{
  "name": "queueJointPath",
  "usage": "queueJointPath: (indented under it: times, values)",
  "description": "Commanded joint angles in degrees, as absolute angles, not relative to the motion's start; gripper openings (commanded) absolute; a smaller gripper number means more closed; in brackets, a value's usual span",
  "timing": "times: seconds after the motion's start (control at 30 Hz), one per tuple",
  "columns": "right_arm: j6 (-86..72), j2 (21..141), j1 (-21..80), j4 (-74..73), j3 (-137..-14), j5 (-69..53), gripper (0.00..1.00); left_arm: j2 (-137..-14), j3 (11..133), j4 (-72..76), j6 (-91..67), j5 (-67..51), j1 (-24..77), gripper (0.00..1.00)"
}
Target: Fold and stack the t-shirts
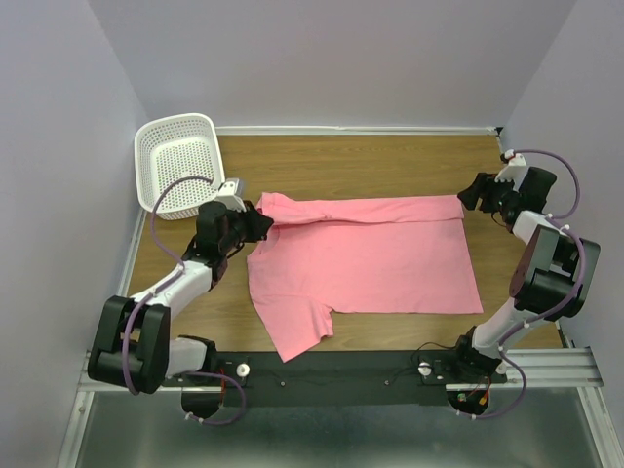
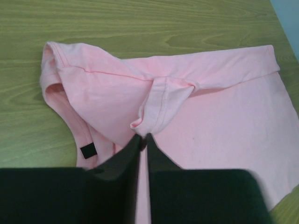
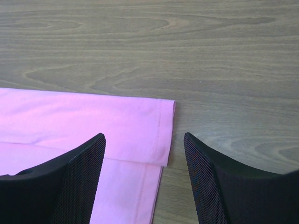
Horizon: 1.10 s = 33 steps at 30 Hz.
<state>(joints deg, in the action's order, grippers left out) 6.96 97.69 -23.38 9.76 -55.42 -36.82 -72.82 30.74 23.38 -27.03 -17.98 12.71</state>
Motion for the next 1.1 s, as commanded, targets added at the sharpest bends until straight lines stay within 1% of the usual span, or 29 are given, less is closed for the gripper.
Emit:
queueJointPath:
  times: [0.0, 0.03, 0.07, 0.1, 0.17, 0.2, 0.23, 0.3, 0.33, 0.37, 0.4, 0.5, 0.53, 0.63, 0.73, 0.83, 0.9, 1.07]
  values:
    - [8.0, 97.6, -23.6, 8.1, -54.9, -38.8, 0.75, -68.8, 27.3, 24.7, -28.8, -18.5, 13.7, 0.33]
    - [8.1, 97.6, -23.6, 7.9, -54.9, -39.0, 0.76, -67.7, 25.7, 24.0, -30.0, -18.1, 13.8, 0.47]
    - [8.1, 97.3, -23.6, 7.7, -54.9, -39.3, 0.75, -66.2, 24.9, 23.4, -30.8, -16.3, 13.9, 0.53]
    - [8.2, 97.1, -23.6, 7.4, -54.9, -40.2, 0.75, -61.9, 24.2, 22.8, -31.5, -14.7, 13.9, 0.56]
    - [8.2, 96.8, -23.6, 6.9, -55.0, -41.1, 0.75, -57.0, 22.9, 20.0, -32.3, -11.1, 14.0, 0.63]
    - [8.2, 96.6, -23.6, 6.5, -55.2, -41.7, 0.75, -55.0, 22.9, 19.3, -33.0, -9.0, 13.9, 0.69]
    - [8.3, 96.4, -23.6, 5.5, -55.5, -43.1, 0.76, -52.2, 23.3, 18.9, -33.1, -6.2, 14.0, 0.72]
    - [8.6, 96.2, -23.6, 4.1, -55.9, -44.8, 0.76, -52.8, 24.7, 19.1, -32.2, -5.9, 13.9, 0.76]
    - [8.9, 96.1, -23.6, 2.4, -56.0, -46.9, 0.76, -57.2, 26.2, 18.8, -30.3, -7.5, 13.9, 0.76]
    - [9.4, 96.0, -23.6, 1.6, -56.4, -47.8, 0.76, -60.5, 30.3, 17.1, -29.0, -9.3, 13.9, 0.75]
    - [9.6, 95.7, -23.6, 0.2, -56.4, -48.4, 0.76, -68.0, 32.6, 16.3, -26.0, -14.3, 13.9, 0.74]
    - [10.7, 94.2, -23.6, -2.0, -55.8, -50.4, 0.76, -78.5, 40.9, 12.8, -23.2, -21.2, 14.5, 0.65]
    - [11.5, 93.3, -23.6, -3.2, -55.3, -51.0, 0.76, -83.8, 44.3, 11.1, -21.8, -21.6, 15.7, 0.64]
    - [12.7, 92.4, -23.6, -4.7, -54.6, -51.6, 0.76, -91.9, 49.9, 7.1, -19.0, -20.2, 18.4, 0.63]
    - [13.4, 91.8, -23.6, -5.7, -54.0, -52.4, 0.76, -98.8, 58.9, -0.2, -15.1, -16.8, 21.3, 0.63]
    - [13.4, 92.0, -23.6, -6.2, -53.8, -52.8, 0.76, -104.7, 63.2, -5.0, -12.4, -14.2, 23.5, 0.61]
    - [13.5, 92.1, -23.6, -6.4, -53.7, -52.9, 0.76, -107.1, 65.6, -7.5, -11.5, -11.3, 24.1, 0.61]
    - [13.9, 92.2, -23.6, -6.6, -53.4, -53.2, 0.76, -108.7, 67.1, -9.1, -11.1, -7.0, 25.1, 0.6]
